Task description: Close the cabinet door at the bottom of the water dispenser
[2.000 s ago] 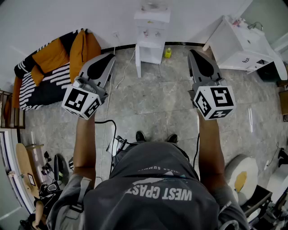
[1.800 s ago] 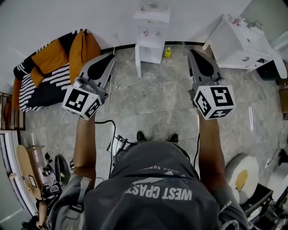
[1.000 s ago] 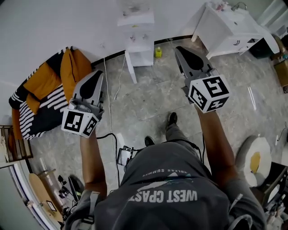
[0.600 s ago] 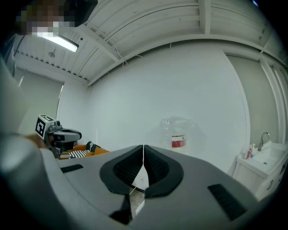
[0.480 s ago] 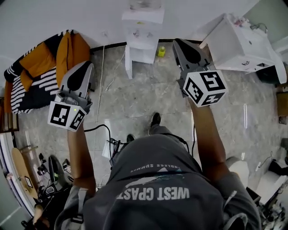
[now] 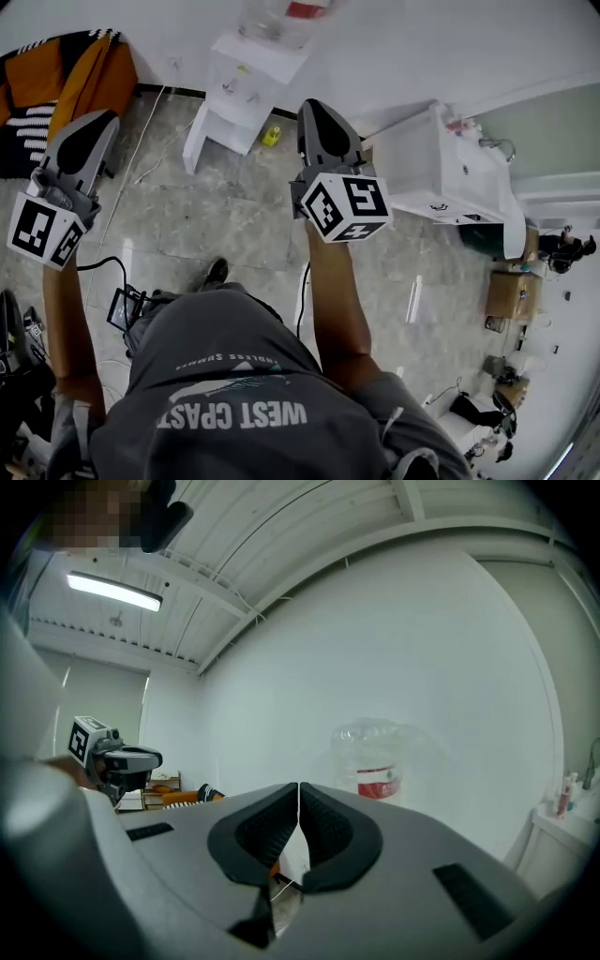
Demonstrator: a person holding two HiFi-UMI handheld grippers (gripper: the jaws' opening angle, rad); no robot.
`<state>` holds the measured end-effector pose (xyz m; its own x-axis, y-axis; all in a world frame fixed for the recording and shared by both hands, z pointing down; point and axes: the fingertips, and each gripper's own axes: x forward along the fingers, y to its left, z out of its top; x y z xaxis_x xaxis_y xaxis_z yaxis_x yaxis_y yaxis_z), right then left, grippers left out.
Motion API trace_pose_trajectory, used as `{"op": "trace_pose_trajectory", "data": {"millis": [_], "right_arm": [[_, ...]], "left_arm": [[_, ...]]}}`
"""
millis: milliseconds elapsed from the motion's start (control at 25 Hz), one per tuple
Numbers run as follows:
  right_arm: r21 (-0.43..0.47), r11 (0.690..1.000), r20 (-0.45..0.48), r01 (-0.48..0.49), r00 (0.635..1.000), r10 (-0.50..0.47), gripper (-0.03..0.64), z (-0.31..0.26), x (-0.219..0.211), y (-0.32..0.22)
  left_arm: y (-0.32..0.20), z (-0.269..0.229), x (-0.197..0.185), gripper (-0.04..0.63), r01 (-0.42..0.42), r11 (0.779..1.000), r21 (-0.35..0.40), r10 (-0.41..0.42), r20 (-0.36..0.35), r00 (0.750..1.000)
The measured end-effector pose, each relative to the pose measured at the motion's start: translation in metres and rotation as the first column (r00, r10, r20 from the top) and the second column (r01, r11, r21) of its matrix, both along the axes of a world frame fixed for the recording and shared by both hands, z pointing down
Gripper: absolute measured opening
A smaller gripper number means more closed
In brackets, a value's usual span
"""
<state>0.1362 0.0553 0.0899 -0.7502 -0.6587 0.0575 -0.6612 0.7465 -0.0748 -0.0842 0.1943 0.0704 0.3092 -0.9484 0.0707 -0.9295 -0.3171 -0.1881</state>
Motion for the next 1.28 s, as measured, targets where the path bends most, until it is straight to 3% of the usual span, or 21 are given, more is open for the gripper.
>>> {"op": "trace_pose_trajectory", "data": {"millis": [200,400,520,640,1000,1280], "right_arm": [[-0.012,1.0,0.02,0.028,0.999,-0.028,0.029,0.01,-0.004,-0.013],[-0.009,0.998,-0.026,0.055,0.998,-0.055,0.029,0.007,0.005,-0.04],[-0.005,1.0,-0.053,0.019,0.998,-0.02,0.029,0.002,0.006,-0.05],[-0.033,0.999,-0.043,-0.034,0.999,0.033,0.029,0.013,-0.002,-0.044],[-0.012,0.987,-0.055,-0.163,0.985,0.162,0.029,0.005,-0.022,-0.088],[-0.025,0.966,-0.061,-0.259,0.964,0.257,0.029,0.011,-0.052,-0.124]], "left_arm": [[-0.004,0.001,0.004,0.026,0.021,1.0,-0.01,-0.021,0.023,1.0],[-0.032,0.005,0.009,0.026,0.033,0.999,0.035,-0.033,0.008,0.999],[-0.055,0.008,0.005,0.025,0.013,1.0,0.019,-0.013,-0.042,0.999],[-0.063,0.02,-0.011,0.025,-0.032,0.999,-0.028,0.031,-0.038,0.999],[-0.151,0.013,-0.028,0.026,-0.204,0.979,0.021,0.204,-0.053,0.977],[-0.211,0.026,-0.064,0.025,-0.291,0.957,-0.015,0.289,-0.07,0.955]]}}
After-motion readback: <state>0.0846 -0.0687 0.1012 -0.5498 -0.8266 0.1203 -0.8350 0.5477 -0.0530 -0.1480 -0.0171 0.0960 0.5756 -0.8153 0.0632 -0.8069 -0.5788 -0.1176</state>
